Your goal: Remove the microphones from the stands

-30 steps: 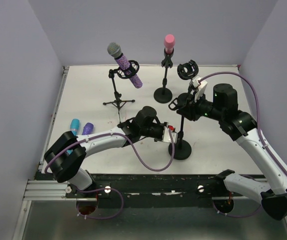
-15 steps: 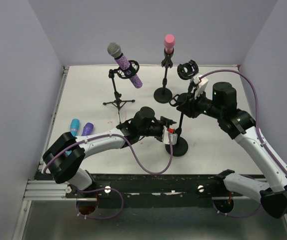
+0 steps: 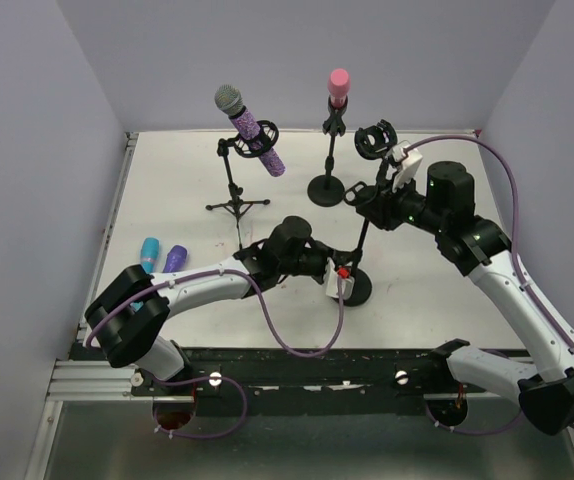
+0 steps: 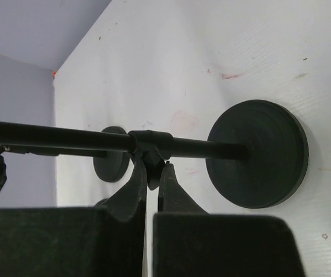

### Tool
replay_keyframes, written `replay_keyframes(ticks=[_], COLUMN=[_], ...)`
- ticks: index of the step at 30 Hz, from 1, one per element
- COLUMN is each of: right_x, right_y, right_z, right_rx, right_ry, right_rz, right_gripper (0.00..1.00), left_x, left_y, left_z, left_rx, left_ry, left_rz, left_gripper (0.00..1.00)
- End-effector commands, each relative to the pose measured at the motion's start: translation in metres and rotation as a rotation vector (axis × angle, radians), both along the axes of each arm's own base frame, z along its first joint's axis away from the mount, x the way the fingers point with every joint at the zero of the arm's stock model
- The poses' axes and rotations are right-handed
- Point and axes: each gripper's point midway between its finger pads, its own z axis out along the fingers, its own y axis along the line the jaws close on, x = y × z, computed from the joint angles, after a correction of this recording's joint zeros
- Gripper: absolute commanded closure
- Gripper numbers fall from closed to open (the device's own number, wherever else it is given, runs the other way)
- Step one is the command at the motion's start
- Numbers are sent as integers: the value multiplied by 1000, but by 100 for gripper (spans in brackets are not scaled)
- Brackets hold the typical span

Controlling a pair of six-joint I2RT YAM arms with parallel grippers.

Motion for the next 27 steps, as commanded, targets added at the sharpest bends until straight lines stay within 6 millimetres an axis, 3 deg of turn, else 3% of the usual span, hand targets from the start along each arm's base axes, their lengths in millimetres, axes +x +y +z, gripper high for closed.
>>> replay_keyframes(ticks=[1,6,11,14,17,21,23,27], right_x=[2,2,5,4,3,-1,-3,-5], right_y=[4,0,-4,-3,-3,-5,-6,-5], right_z=[21,21,27,31,31,27,24,19], right_rx=[73,60,49,39,12,-7,-17,-29], right_ry=[-19,-30,-62,-86,-113,-110,-110,-109], right_rz=[-10,-17,-36,-9,13,24,32,48], right_gripper=[99,99,99,99,99,99,99,99], left_x=[14,1,-3,-12,-2,7,8,2], left_y=[-2,-5,-6,-7,-7,-6,-4,7], left_z=[30,67,84,80,73,65,69,84], left_rx=[-126,-220,-269,-240,-228,-215,-218,-194], left_ry=[212,785,1463,1452,1500,1505,1475,1368], left_rz=[158,140,95,65,89,158,179,182], left_gripper=[100,100,100,100,100,53,44,41])
